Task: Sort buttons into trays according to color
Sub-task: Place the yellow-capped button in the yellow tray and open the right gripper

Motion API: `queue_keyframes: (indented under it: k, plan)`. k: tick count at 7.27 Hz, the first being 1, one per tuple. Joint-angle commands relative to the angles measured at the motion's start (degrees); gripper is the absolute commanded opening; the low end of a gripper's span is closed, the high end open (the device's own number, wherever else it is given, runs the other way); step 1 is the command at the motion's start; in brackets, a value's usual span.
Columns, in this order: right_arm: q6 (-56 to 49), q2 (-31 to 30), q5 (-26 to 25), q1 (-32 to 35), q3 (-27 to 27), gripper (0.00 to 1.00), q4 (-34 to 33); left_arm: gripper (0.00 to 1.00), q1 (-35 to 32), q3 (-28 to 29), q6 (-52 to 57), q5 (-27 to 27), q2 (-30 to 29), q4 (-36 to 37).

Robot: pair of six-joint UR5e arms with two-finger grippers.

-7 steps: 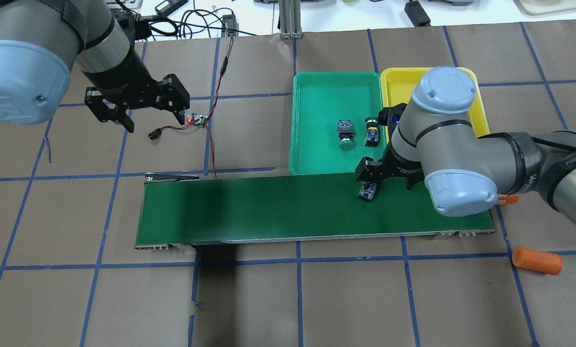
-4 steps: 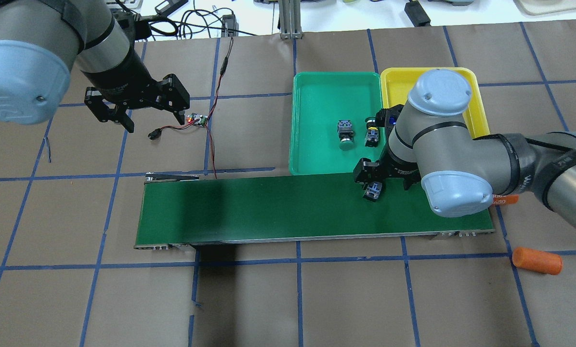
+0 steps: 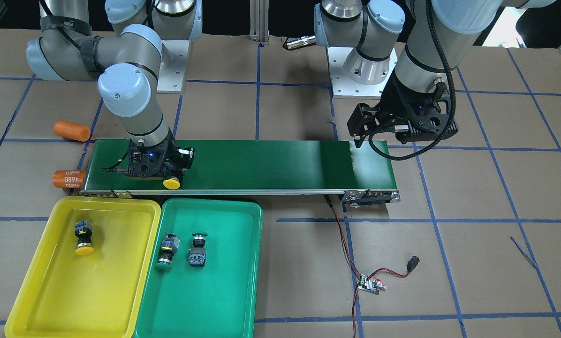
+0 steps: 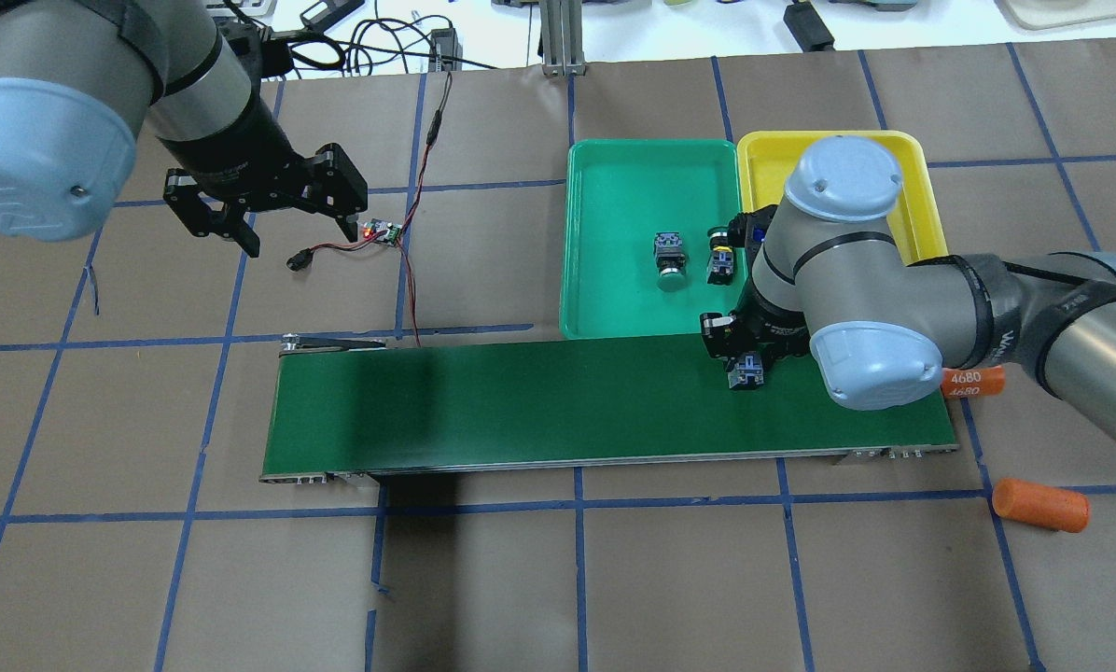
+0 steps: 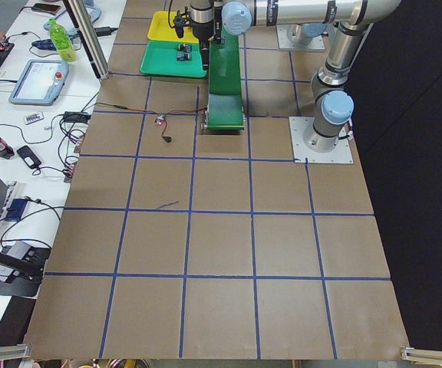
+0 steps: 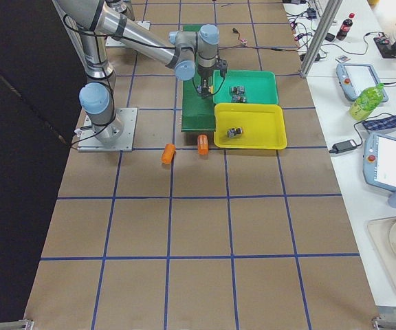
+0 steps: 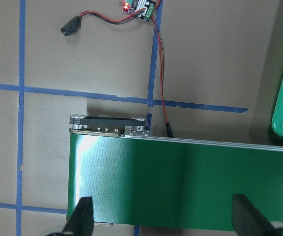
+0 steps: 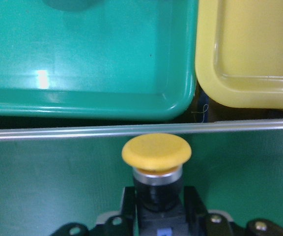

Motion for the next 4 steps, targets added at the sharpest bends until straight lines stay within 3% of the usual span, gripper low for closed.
queue_keyframes:
  k: [1, 4]
  plan:
    - [-0.26, 0.11, -0.96, -0.22, -3.86, 0.13, 2.37, 1.0, 0.0, 0.0, 0.0, 0.0, 0.0, 0.0]
    - [-4.88, 10.27, -0.36, -5.29, -17.54, 0.14, 6.16, 1.0, 0.0, 0.0, 0.0, 0.0, 0.0, 0.0]
